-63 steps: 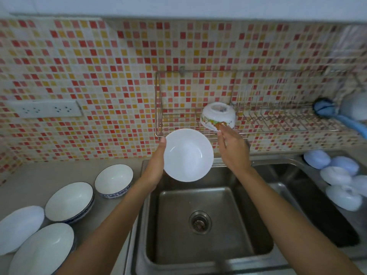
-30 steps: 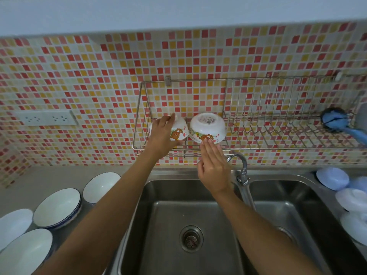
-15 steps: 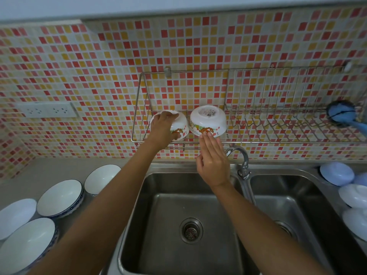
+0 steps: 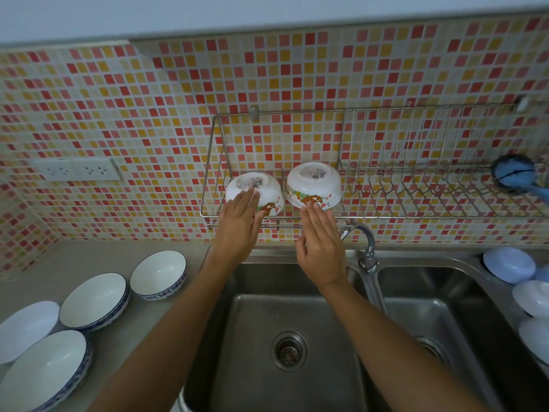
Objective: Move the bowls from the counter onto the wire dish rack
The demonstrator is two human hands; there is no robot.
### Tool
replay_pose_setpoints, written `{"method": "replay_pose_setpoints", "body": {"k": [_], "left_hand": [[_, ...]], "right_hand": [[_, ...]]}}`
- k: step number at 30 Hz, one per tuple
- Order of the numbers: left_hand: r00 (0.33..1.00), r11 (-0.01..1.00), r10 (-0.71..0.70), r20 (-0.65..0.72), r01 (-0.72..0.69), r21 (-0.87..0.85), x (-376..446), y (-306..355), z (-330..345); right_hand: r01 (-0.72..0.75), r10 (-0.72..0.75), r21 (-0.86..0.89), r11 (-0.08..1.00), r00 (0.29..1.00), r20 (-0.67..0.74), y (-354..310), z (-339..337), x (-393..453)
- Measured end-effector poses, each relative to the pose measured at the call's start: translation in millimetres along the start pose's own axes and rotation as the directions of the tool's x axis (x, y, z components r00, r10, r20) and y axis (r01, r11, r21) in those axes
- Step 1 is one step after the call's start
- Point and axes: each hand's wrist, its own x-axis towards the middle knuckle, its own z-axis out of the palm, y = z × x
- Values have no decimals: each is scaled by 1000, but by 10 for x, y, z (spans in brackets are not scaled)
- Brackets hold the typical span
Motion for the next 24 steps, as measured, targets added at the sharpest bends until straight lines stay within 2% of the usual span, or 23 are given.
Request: {"method": "replay_pose_setpoints", "body": {"k": [3,10,12,16,18,20,24], "left_hand": [[989,998,-57,137,56,12,80,17,-22],[919,991,-106,380,66,116,390,-71,-35],[918,993,-86,386,46,112,419,-85,-43],[965,993,-83,248,58,107,325,-50,-31],[975,992,-104,199,89,84,301,-27,-20],[972,991,-129,199,118,66,300,-15,-21],[964,991,-120,238,104,80,291,-7,-35]], "right_hand": [[-9,9,-9,1000,1000,-1,-11,8,-6],[-20,20,5,1000,1000,-8,-29,-8,-5],[-24,24,-2,1000,1000,6,-33,-17,-7],[-72,72,-14,997,996,53,-79,-95,53],[-127,131,-41,991,985,110,-144,-200,152],[-161,177,-85,983,956,235,-215,-308,264],[-173,225,-147,974,824,521,-182,-354,470]]}}
